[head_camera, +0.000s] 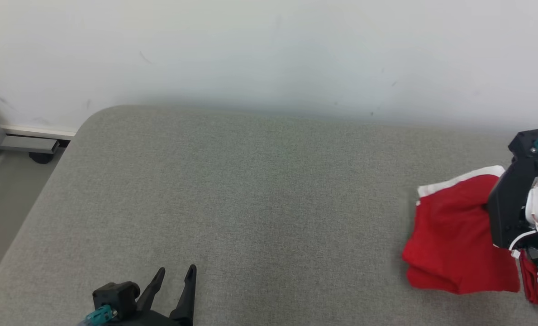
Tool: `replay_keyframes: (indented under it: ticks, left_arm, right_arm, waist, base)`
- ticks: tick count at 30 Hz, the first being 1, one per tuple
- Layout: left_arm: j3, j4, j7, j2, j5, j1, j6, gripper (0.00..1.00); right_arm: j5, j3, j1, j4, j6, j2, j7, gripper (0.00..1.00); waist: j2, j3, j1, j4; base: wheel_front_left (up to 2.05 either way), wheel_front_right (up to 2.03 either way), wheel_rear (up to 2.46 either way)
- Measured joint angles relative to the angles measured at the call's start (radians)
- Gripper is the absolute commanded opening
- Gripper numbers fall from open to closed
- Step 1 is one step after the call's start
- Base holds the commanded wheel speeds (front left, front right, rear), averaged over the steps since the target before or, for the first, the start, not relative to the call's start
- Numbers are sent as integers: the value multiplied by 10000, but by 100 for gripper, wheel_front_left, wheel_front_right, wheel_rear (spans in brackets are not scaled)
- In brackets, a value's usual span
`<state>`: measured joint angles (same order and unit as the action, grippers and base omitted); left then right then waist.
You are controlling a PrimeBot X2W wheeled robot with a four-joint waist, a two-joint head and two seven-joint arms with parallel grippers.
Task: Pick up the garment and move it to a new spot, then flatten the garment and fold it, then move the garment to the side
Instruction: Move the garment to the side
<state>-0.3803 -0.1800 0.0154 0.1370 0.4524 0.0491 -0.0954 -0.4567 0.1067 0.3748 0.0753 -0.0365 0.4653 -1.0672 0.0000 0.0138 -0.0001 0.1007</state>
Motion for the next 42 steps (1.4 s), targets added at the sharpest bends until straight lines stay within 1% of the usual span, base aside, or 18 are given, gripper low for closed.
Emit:
replay_keyframes:
  ticks: [2, 5, 11, 19, 22, 24, 25, 27, 28, 31, 35, 40, 42]
  left_arm:
    - [0, 86, 2, 33, 0, -2, 0, 100]
    - [8, 211, 15, 153, -2, -1, 0, 100]
    - [36, 506, 29, 255, -48, 26, -2, 100]
    - [46, 736, 121, 284, -109, 436, -8, 100]
    - [56, 756, 138, 303, -123, 447, -8, 100]
    - [27, 782, 236, 293, -138, 723, -4, 100]
    - [50, 782, 268, 316, -136, 810, 0, 100]
    - [65, 780, 276, 364, -136, 809, 0, 100]
    - [98, 828, 280, 416, -136, 802, -2, 100]
    - [84, 842, 297, 422, -136, 808, 0, 100]
    - [96, 861, 343, 500, -136, 806, 0, 100]
    - [81, 928, 391, 522, -136, 803, 2, 100]
    - [71, 936, 430, 529, -138, 805, 35, 100]
  right_arm:
    - [-109, -173, -17, -13, -102, 44, -115, 0]
    - [-280, -495, -17, 29, -92, 186, -215, 0]
    - [-301, -941, -9, 165, -192, 591, -242, 0]
    - [-140, -1283, 0, 242, -157, 1210, 4, 0]
    - [-132, -1356, 26, 232, -21, 1446, 46, 0]
    - [-81, -1455, 20, 82, 127, 1787, 113, 0]
    - [-82, -1519, -15, -146, 552, 2209, 102, 0]
    - [-79, -1505, -37, -100, 853, 2591, 69, 0]
    - [-79, -1482, -184, -109, 1057, 2846, 13, 0]
    - [98, -1465, -453, -25, 1160, 3208, 12, 0]
    - [387, -1526, -537, 15, 1208, 3661, 54, 0]
    - [888, -1402, -611, 261, 1337, 4059, 441, 0]
    - [1081, -1423, -656, 305, 1337, 4205, 663, 0]
  waist:
    - [0, -39, 0, -43]
    - [0, -150, 0, -93]
    - [0, -496, 0, -176]
    - [0, -1067, 2, -210]
    - [0, -1256, 2, -205]
    - [1, -1502, 2, -169]
    - [0, -1631, 2, -73]
    - [0, -1662, 2, -53]
    - [0, -1720, 0, -64]
    - [1, -1798, 1, -71]
    - [1, -1832, 1, -101]
    - [1, -1898, 1, -185]
    - [1, -1911, 1, -202]
  base:
    - [0, 0, 0]
    - [0, 0, 0]
    - [0, 0, 0]
    - [0, 0, 0]
    - [0, 0, 0]
    - [0, 0, 0]
    - [0, 0, 0]
    - [0, 0, 0]
    - [0, 0, 0]
    - [0, 0, 0]
    - [0, 0, 0]
    - [0, 0, 0]
    - [0, 0, 0]
